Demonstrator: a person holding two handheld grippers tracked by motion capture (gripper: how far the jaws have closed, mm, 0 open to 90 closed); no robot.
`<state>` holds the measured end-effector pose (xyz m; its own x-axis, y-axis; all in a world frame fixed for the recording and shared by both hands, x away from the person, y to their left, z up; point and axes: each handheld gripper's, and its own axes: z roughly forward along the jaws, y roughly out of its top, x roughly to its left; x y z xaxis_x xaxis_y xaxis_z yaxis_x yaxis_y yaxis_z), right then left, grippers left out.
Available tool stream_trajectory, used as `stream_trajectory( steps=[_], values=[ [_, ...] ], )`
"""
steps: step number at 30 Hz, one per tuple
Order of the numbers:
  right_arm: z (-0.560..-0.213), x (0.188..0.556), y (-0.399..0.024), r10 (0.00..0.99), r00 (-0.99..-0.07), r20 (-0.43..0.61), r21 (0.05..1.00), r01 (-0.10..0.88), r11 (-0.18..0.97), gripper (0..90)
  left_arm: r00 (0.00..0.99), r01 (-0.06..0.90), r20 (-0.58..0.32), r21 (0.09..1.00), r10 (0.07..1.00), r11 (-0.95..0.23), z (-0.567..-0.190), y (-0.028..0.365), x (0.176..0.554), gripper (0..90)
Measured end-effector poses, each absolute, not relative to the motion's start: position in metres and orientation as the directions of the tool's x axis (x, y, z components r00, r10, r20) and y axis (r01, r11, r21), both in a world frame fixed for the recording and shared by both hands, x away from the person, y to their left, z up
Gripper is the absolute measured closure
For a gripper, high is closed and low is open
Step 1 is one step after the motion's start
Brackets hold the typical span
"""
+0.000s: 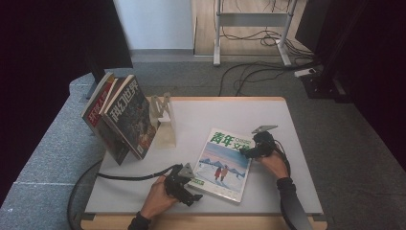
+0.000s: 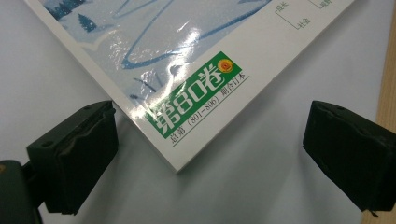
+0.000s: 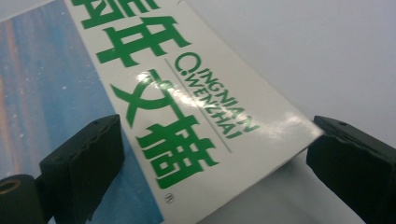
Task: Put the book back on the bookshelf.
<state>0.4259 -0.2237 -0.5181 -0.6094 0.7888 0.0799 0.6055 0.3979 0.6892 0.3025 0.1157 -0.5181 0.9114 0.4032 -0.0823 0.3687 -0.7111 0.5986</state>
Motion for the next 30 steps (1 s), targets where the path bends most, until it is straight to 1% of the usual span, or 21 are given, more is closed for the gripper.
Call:
stream_trajectory(
  steps=[8, 13, 15, 16, 18, 21, 22, 24, 26, 28, 30],
  values=[
    [-0.522, 0.431, -0.228, 0.777, -0.613, 0.141, 0.687, 0.626, 0.369, 2.9, 0.91, 0.373, -0.088, 0.597, 0.404, -0.71, -0.518, 0.116, 0.302, 2.5],
    [-0.523, 0.43, -0.227, 0.778, -0.61, 0.152, 0.682, 0.635, 0.364, 3.1, 0.91, 0.374, -0.088, 0.597, 0.406, -0.71, -0.518, 0.116, 0.302, 2.6],
    [-0.522, 0.429, -0.225, 0.772, -0.618, 0.148, 0.68, 0.631, 0.374, 3.7, 0.909, 0.375, -0.09, 0.598, 0.406, -0.708, -0.518, 0.116, 0.301, 2.7],
    [-0.522, 0.428, -0.225, 0.76, -0.631, 0.154, 0.678, 0.627, 0.384, 5.9, 0.911, 0.372, -0.087, 0.595, 0.403, -0.712, -0.518, 0.116, 0.301, 2.7],
    [-0.521, 0.425, -0.219, 0.728, -0.666, 0.163, 0.68, 0.611, 0.406, 6.9, 0.911, 0.373, -0.09, 0.596, 0.403, -0.711, -0.517, 0.117, 0.298, 2.7],
    [-0.522, 0.423, -0.209, 0.727, -0.67, 0.151, 0.676, 0.606, 0.419, 0.7, 0.913, 0.369, -0.09, 0.597, 0.398, -0.712, -0.516, 0.119, 0.294, 2.6],
    [-0.522, 0.423, -0.207, 0.73, -0.667, 0.148, 0.673, 0.609, 0.419, 0.0, 0.914, 0.369, -0.09, 0.596, 0.397, -0.714, -0.516, 0.12, 0.293, 2.6],
    [-0.522, 0.424, -0.206, 0.739, -0.658, 0.146, 0.668, 0.616, 0.417, 0.0, 0.914, 0.371, -0.098, 0.594, 0.394, -0.714, -0.515, 0.12, 0.293, 2.7],
    [-0.521, 0.424, -0.209, 0.766, -0.628, 0.134, 0.671, 0.627, 0.397, 0.0, 0.914, 0.372, -0.102, 0.591, 0.392, -0.715, -0.514, 0.12, 0.294, 2.7],
    [-0.519, 0.426, -0.217, 0.8, -0.594, 0.08, 0.682, 0.618, 0.391, 0.0, 0.913, 0.374, -0.104, 0.596, 0.394, -0.71, -0.514, 0.12, 0.296, 3.0],
    [-0.519, 0.429, -0.225, 0.791, -0.606, 0.084, 0.682, 0.614, 0.397, 0.0, 0.91, 0.379, -0.104, 0.6, 0.401, -0.704, -0.514, 0.118, 0.299, 3.4]
  ],
)
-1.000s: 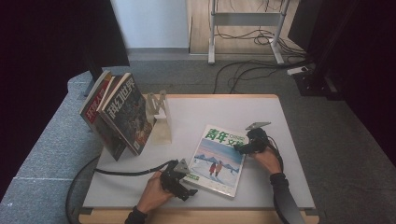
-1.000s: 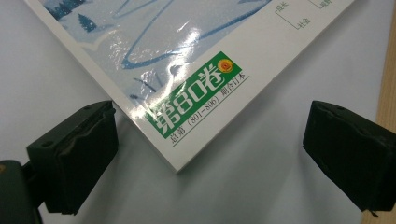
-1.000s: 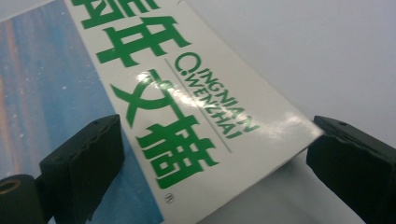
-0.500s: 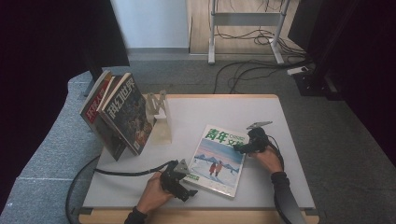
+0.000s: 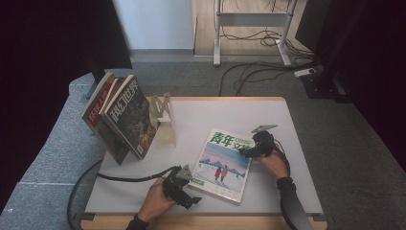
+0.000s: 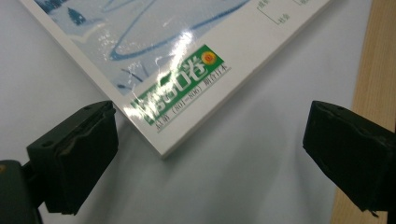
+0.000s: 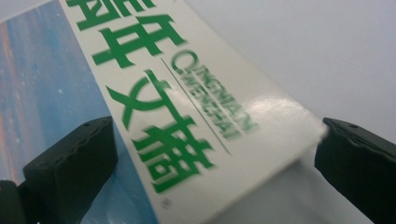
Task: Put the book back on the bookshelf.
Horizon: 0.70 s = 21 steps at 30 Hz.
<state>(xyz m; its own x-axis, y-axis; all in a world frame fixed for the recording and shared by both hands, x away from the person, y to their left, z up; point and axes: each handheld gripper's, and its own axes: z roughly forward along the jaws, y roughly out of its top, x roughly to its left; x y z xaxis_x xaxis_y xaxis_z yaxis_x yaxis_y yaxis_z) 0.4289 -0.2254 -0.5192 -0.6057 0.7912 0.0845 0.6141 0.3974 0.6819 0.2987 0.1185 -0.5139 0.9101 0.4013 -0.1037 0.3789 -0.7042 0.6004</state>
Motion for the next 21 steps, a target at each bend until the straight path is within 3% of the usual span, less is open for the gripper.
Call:
stream_trajectory(
  steps=[3, 8, 21],
  values=[
    [-0.519, 0.434, -0.229, 0.786, -0.614, 0.073, 0.691, 0.599, 0.404, 0.0, 0.907, 0.385, -0.103, 0.596, 0.408, -0.705, -0.516, 0.116, 0.303, 3.5],
    [-0.524, 0.442, -0.223, 0.742, -0.65, 0.164, 0.673, 0.624, 0.398, 0.1, 0.906, 0.388, -0.103, 0.593, 0.412, -0.706, -0.517, 0.116, 0.304, 3.6],
    [-0.524, 0.433, -0.214, 0.714, -0.679, 0.17, 0.668, 0.613, 0.423, 0.2, 0.913, 0.376, -0.101, 0.583, 0.395, -0.72, -0.516, 0.121, 0.292, 3.3]
  ],
)
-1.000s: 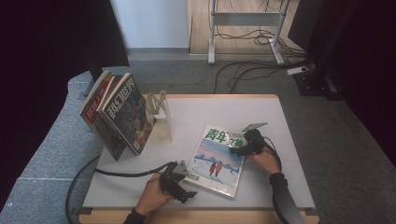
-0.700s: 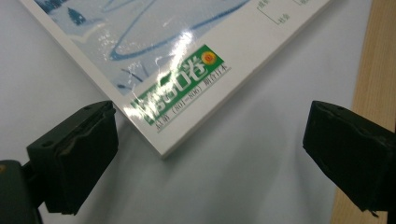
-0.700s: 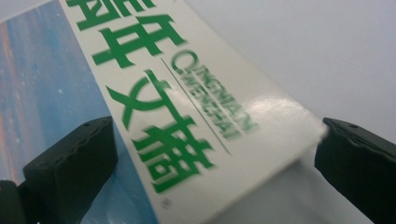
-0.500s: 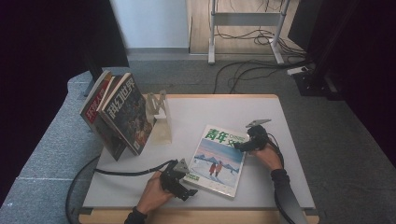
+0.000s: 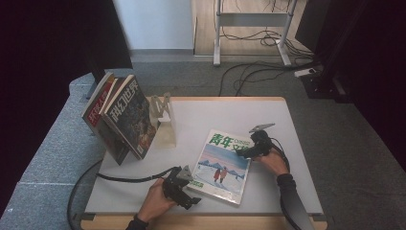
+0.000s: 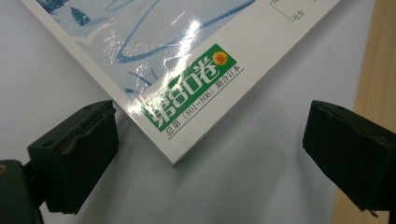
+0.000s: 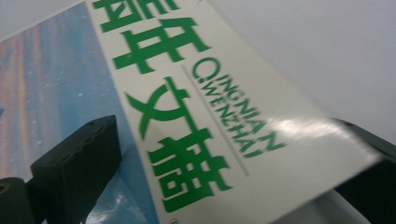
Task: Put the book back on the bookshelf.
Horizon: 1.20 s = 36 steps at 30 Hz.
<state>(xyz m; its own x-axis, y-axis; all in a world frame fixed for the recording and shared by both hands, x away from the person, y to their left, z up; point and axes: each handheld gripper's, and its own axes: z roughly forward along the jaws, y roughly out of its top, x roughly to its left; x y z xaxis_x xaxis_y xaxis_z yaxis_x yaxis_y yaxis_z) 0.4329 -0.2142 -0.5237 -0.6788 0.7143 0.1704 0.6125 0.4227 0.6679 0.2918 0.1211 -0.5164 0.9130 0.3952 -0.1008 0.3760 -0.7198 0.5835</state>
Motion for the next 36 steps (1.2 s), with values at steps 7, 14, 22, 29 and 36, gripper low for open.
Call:
stream_trajectory(
  steps=[7, 14, 22, 29, 36],
  values=[
    [-0.525, 0.422, -0.204, 0.703, -0.691, 0.17, 0.678, 0.599, 0.426, 0.0, 0.911, 0.394, -0.155, 0.601, 0.382, -0.695, -0.516, 0.133, 0.281, 4.7],
    [-0.518, 0.422, -0.21, 0.736, -0.676, 0.051, 0.691, 0.556, 0.463, 0.6, 0.91, 0.385, -0.122, 0.601, 0.396, -0.7, -0.511, 0.134, 0.286, 6.6],
    [-0.515, 0.41, -0.24, 0.754, -0.648, 0.107, 0.686, 0.597, 0.416, 12.6, 0.901, 0.381, -0.062, 0.588, 0.429, -0.714, -0.507, 0.133, 0.306, 7.6],
    [-0.524, 0.406, -0.232, 0.735, -0.652, 0.188, 0.684, 0.624, 0.378, 6.9, 0.905, 0.402, -0.151, 0.612, 0.398, -0.681, -0.513, 0.126, 0.309, 11.5],
    [-0.523, 0.408, -0.22, 0.728, -0.666, 0.164, 0.683, 0.609, 0.403, 3.3, 0.907, 0.397, -0.153, 0.616, 0.392, -0.68, -0.514, 0.128, 0.296, 10.9]
  ],
)
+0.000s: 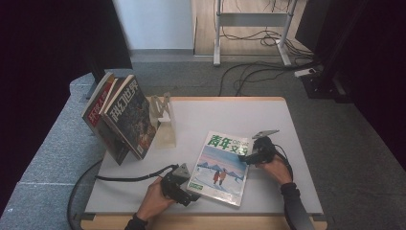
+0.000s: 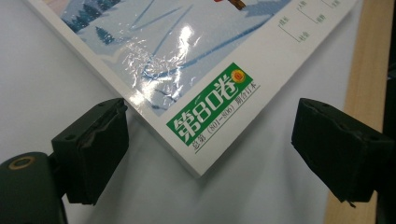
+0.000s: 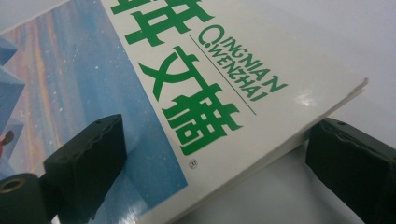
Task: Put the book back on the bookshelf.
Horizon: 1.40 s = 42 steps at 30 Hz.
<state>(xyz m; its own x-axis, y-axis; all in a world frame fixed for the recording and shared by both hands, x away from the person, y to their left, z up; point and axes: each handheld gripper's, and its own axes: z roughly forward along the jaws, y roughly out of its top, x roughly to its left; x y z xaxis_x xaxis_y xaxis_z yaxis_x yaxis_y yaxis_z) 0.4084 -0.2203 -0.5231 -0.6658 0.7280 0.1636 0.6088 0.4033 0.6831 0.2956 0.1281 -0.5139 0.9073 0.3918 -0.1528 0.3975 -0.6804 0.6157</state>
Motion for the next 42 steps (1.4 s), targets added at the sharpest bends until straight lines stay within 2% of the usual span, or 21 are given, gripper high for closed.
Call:
stream_trajectory(
  steps=[8, 11, 16, 18, 22, 25, 30, 31, 33, 42],
  values=[
    [-0.523, 0.42, -0.196, 0.711, -0.689, 0.144, 0.679, 0.591, 0.435, 0.0, 0.917, 0.393, -0.209, 0.61, 0.34, -0.688, -0.512, 0.131, 0.283, 10.9],
    [-0.522, 0.424, -0.186, 0.704, -0.699, 0.126, 0.675, 0.581, 0.456, 0.0, 0.922, 0.381, -0.198, 0.622, 0.333, -0.685, -0.511, 0.133, 0.282, 11.9],
    [-0.521, 0.424, -0.18, 0.698, -0.708, 0.103, 0.683, 0.561, 0.468, 0.0, 0.915, 0.355, -0.069, 0.609, 0.398, -0.71, -0.507, 0.14, 0.285, 5.0],
    [-0.52, 0.422, -0.181, 0.697, -0.713, 0.082, 0.693, 0.543, 0.474, 1.3, 0.903, 0.368, -0.055, 0.608, 0.425, -0.703, -0.507, 0.145, 0.289, 2.5],
    [-0.515, 0.415, -0.186, 0.699, -0.712, 0.064, 0.698, 0.533, 0.479, 10.0, 0.863, 0.418, -0.051, 0.63, 0.502, -0.655, -0.508, 0.162, 0.301, 2.7],
    [-0.511, 0.41, -0.192, 0.706, -0.706, 0.057, 0.697, 0.534, 0.478, 9.5, 0.831, 0.44, -0.016, 0.63, 0.556, -0.64, -0.511, 0.17, 0.307, 2.4],
    [-0.505, 0.396, -0.201, 0.712, -0.699, 0.07, 0.715, 0.533, 0.453, 3.0, 0.799, 0.464, 0.029, 0.603, 0.6, -0.648, -0.52, 0.176, 0.316, 0.0],
    [-0.505, 0.394, -0.202, 0.712, -0.699, 0.07, 0.715, 0.533, 0.452, 0.0, 0.799, 0.468, 0.016, 0.609, 0.601, -0.64, -0.522, 0.177, 0.318, 0.0],
    [-0.506, 0.387, -0.203, 0.712, -0.698, 0.075, 0.715, 0.535, 0.45, 0.0, 0.797, 0.477, -0.008, 0.622, 0.604, -0.62, -0.525, 0.18, 0.321, 0.0],
    [-0.516, 0.377, -0.204, 0.715, -0.692, 0.103, 0.707, 0.556, 0.436, 0.0, 0.799, 0.459, -0.007, 0.654, 0.601, -0.601, -0.528, 0.183, 0.319, 0.0]
  ],
)
